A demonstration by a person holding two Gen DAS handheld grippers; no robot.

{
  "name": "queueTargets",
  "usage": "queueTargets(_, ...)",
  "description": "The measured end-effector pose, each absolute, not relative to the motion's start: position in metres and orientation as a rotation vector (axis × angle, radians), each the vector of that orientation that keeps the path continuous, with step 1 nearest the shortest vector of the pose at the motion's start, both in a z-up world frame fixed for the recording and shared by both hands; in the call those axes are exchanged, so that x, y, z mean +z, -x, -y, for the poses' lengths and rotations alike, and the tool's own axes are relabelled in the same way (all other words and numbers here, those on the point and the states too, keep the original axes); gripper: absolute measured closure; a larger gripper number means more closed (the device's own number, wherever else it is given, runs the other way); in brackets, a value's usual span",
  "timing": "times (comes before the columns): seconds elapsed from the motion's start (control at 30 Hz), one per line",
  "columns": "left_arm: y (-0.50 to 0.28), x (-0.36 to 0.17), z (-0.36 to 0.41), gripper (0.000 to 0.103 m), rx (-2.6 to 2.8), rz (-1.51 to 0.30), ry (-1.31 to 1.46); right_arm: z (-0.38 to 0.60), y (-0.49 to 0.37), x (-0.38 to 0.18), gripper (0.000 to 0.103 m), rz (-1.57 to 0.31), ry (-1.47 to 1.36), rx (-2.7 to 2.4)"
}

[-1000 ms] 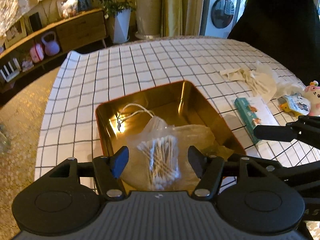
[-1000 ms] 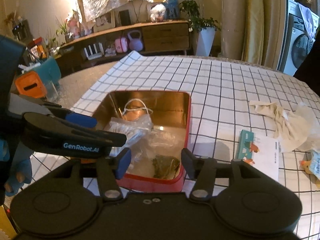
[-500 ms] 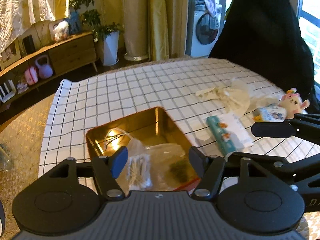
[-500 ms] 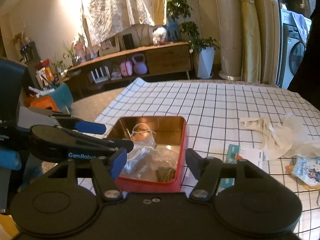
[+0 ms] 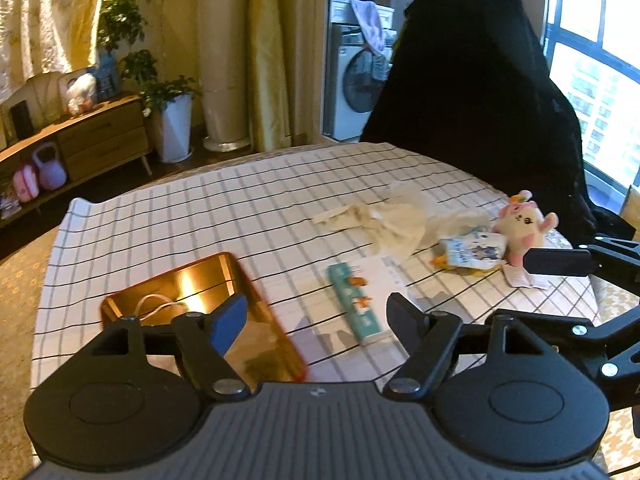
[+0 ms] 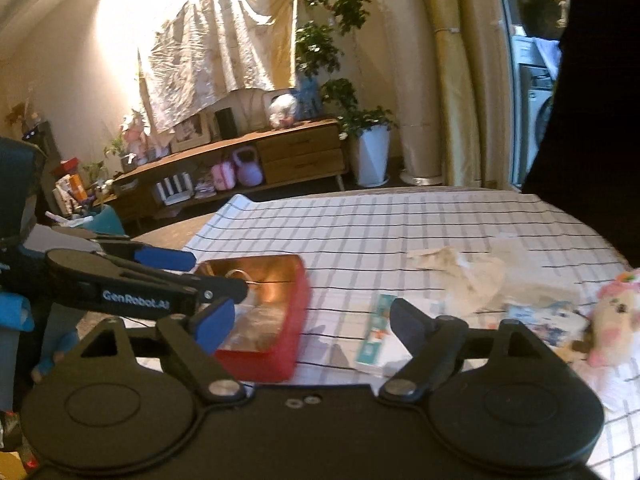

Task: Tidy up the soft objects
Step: 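Withdraw both open grippers from the tin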

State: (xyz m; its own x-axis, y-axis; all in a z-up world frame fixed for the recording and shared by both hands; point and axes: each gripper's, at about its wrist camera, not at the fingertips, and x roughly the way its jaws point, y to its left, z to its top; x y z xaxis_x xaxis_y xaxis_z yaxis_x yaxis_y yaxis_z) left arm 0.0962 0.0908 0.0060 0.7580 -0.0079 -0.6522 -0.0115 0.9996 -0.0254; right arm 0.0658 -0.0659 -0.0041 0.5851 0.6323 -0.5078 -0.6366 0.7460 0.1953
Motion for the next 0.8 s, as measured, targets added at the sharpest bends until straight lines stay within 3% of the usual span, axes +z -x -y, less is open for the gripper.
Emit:
queueTargets(0.43,-0.140,-0.014,-0.042,0.019,-0.060,-0.733,0.048,0.137,-0.085,-0.026,0.011,-0.607,0.013,0.585)
queueTargets(0.57,-0.164,-0.018,-0.035,0.001,-0.076,-0.738,0.078,0.153,-0.096,-0.035,0.011,-0.617,0.014,0.546)
queueTargets(0.8,-0.217,-0.028,-0.024,0.001,-0.056,-0.744,0.059,0.170,-0.118,-0.052,0.011,-0.645,0.015,0.503)
